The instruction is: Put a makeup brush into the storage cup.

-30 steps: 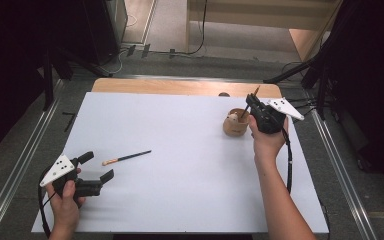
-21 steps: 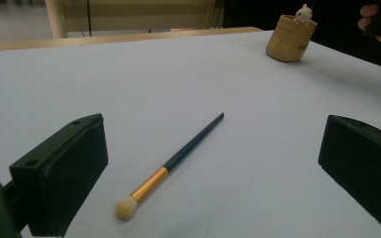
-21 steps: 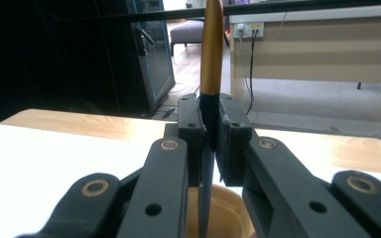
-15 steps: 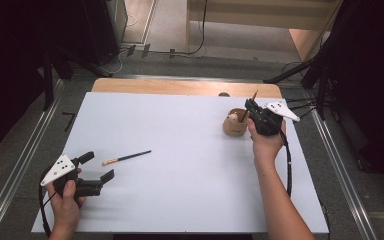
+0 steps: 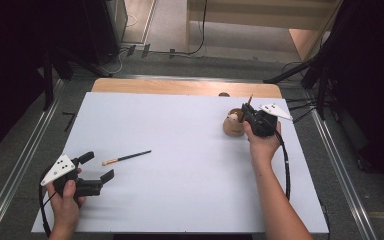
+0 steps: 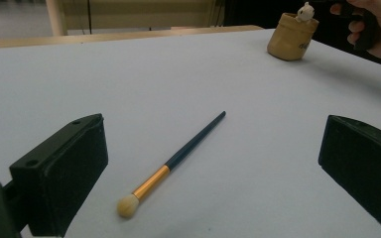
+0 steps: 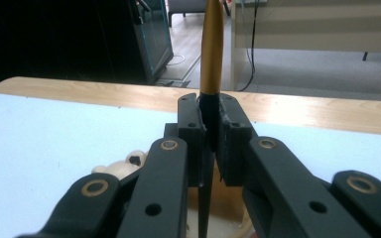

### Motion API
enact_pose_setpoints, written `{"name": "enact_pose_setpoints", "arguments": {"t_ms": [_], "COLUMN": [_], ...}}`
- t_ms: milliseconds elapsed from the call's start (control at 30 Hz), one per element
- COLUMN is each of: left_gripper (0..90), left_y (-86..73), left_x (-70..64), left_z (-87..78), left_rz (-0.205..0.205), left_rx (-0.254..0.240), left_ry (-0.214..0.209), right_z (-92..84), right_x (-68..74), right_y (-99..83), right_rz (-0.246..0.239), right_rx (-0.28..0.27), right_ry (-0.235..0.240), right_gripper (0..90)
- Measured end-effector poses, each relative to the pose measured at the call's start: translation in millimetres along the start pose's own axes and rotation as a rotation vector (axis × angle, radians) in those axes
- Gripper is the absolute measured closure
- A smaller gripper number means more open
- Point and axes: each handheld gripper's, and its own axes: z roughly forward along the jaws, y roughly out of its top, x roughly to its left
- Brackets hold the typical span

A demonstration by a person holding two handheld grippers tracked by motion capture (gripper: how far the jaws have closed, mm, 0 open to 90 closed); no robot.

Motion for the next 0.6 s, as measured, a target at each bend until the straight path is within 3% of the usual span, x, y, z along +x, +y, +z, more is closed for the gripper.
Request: {"name": "enact_pose_setpoints", "arguments": {"t_ms": [200, 433, 600], "left_gripper": [0.0, 0.0, 0.0], "left_y": [-0.1, -0.2, -0.2], "left_x": [0.1, -0.2, 0.1], "left_z": [0.0, 0.3, 0.1], "left_rz": [0.001, 0.002, 0.002], "left_rx": [0.001, 0.002, 0.002], "left_ry": [0.001, 0.002, 0.003], "right_z": [4.9, 5.7, -3.0], "right_x": [1.0, -1.7, -4.3], "right_y": [-6.5, -13.1, -5.4], "right_rz": [-0.003, 0.025, 0.069], "right_rx": [0.029, 0.027, -0.014], "right_ry": [-0.003, 0.0, -0.006], "right_gripper": [84.1, 83.1, 56.7]}}
